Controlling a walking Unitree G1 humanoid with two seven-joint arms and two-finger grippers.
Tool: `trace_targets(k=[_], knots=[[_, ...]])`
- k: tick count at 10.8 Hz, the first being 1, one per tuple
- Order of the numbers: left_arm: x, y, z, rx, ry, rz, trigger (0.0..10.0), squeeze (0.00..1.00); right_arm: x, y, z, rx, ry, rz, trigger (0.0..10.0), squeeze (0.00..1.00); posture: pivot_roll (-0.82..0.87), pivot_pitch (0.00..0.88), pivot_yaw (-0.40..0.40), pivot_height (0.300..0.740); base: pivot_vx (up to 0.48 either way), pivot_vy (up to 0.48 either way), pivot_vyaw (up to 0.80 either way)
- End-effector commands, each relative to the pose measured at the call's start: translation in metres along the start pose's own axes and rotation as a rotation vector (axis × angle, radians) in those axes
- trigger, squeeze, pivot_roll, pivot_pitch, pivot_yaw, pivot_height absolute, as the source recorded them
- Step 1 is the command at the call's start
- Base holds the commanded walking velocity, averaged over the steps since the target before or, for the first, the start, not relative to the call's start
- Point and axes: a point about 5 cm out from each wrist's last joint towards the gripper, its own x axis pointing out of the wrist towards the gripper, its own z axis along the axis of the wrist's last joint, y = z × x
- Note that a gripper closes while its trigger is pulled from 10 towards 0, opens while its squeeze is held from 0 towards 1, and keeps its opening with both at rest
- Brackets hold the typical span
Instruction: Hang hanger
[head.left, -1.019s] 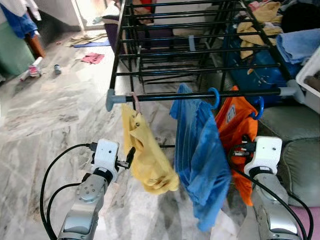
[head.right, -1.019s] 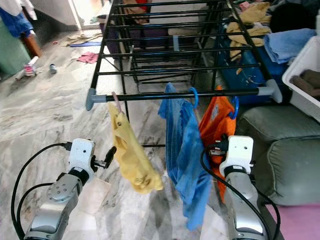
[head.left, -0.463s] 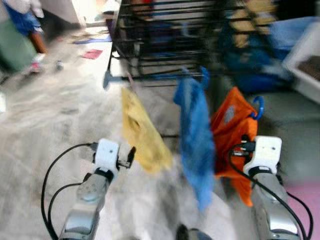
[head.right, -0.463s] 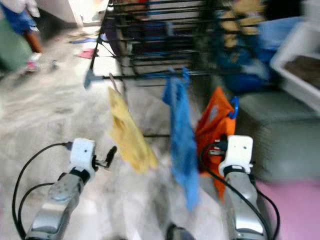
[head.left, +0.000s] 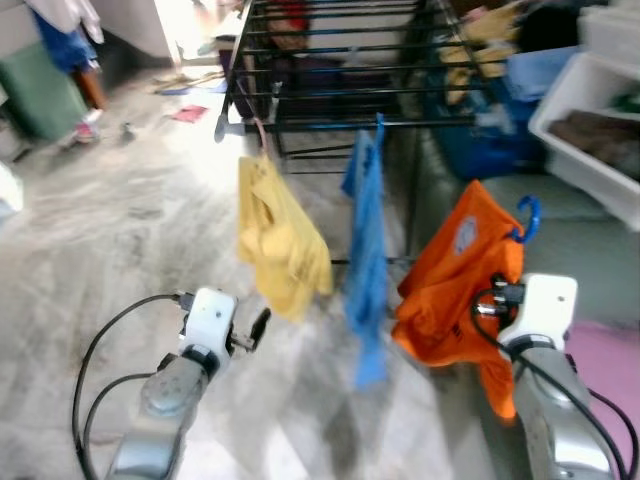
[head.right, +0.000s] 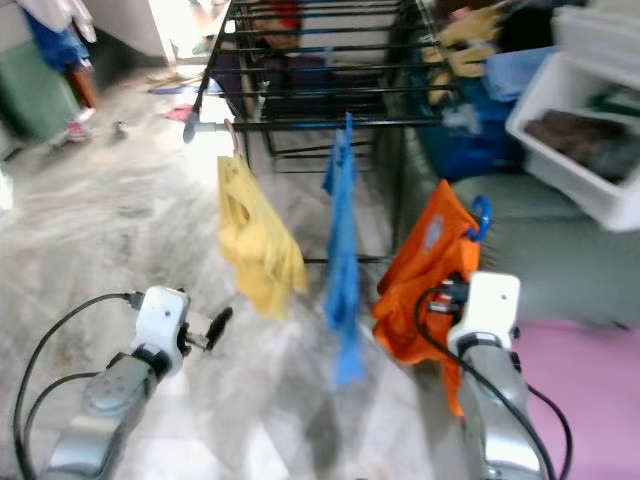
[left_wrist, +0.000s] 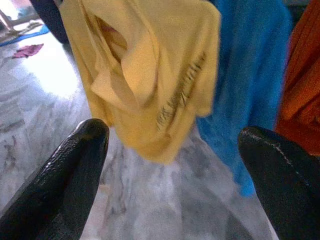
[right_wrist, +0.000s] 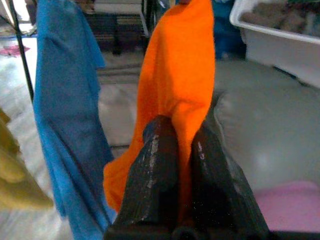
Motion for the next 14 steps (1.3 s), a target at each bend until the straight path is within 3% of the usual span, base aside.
trace_targets(k=[1,3,5,7,8,9,11,12,14], knots=[[0.001,0.007,0.007,0.049,-0.029,0.011,10.0,0.0,0.001,0.009,0.024,-0.055,-0.092,0.072,10.0,0.0,-0.04,0.0,0.04,0.74,-0.247,0.0,0.0],[0.006,0.012,0.009,0.057,-0.049,0.057,10.0,0.0,0.003,0.02,0.029,-0.161,-0.141,0.186,10.0,0.0,-0.05,0.0,0.081,0.74,-0.242,0.0,0.0],[0.012,0.013,0.007,0.01,-0.06,0.16,10.0,0.0,0.003,0.028,0.024,-0.176,-0.154,0.184,10.0,0.0,-0.04,0.0,0.1,0.74,-0.249,0.0,0.0],[0.02,0.014,0.017,0.011,-0.116,0.223,10.0,0.0,0.007,0.033,0.014,-0.093,-0.109,0.089,10.0,0.0,-0.01,0.0,0.058,0.74,0.0,0.0,0.0],[0.021,0.017,0.02,-0.018,-0.126,0.25,10.0,0.0,0.011,0.032,0.014,-0.094,-0.125,0.049,10.0,0.0,-0.02,0.0,0.05,0.74,0.0,0.0,0.0],[0.022,0.018,0.016,-0.045,-0.117,0.285,10.0,0.0,0.009,0.026,0.008,-0.037,-0.106,-0.018,10.0,0.0,-0.03,0.0,0.031,0.74,0.0,0.0,0.0],[0.021,0.003,0.014,-0.094,-0.113,0.269,10.0,0.0,-0.003,0.017,0.001,-0.024,-0.097,-0.041,10.0,0.0,-0.04,0.0,0.033,0.74,0.0,0.0,0.0],[0.024,-0.015,0.016,-0.107,-0.112,0.195,10.0,0.0,-0.01,0.003,-0.001,-0.027,-0.097,-0.1,10.0,0.0,-0.05,0.0,0.037,0.74,0.0,0.0,0.0],[0.029,-0.027,0.024,-0.094,-0.122,0.119,10.0,0.0,-0.024,-0.009,-0.009,-0.021,-0.085,-0.163,10.0,0.0,-0.08,0.0,0.085,0.74,0.0,0.0,0.0]])
